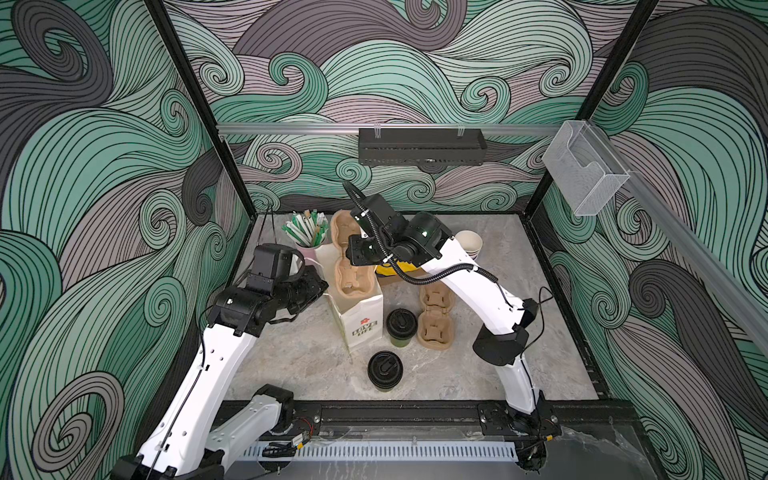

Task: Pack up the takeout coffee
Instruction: 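Carry the pulp carrier over the bag with the right while the left holds the bag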

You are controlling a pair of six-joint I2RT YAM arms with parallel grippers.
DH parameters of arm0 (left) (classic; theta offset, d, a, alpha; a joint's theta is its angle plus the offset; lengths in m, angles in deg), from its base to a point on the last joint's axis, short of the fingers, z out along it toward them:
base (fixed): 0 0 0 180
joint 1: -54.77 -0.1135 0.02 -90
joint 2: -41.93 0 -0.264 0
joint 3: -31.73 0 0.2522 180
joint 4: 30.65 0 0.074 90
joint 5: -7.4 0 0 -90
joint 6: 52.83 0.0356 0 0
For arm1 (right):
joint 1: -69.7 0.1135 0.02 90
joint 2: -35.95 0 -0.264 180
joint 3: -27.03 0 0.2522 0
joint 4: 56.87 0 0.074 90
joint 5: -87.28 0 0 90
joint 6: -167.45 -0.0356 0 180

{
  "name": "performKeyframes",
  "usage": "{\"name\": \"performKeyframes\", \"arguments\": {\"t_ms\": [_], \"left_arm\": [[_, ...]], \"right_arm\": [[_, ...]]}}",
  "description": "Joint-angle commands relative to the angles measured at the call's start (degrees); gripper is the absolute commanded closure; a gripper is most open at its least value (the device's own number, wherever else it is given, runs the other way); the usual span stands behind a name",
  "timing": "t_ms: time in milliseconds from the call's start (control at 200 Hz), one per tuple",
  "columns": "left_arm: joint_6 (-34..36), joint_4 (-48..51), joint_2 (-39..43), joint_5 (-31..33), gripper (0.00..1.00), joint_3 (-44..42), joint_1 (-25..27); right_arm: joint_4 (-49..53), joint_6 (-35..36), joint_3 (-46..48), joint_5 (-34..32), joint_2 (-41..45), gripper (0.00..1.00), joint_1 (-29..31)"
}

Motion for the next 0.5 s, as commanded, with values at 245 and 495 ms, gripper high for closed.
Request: {"name": "performKeyframes", "arguments": {"t_ms": [245,495], "left_arm": [[-0.49,-3.01,0.61,-4.56,1.00,-0.51,0.46],[-1.63,-5.28,2.14,-4.59,1.00,-3.28,0.48]], "right_arm": [[5.11,0.68,-0.33,-1.33,-0.20,0.75,1.90],[7.78,-2.14,-0.12,-1.15,-0.48,0.75,2.31]]}}
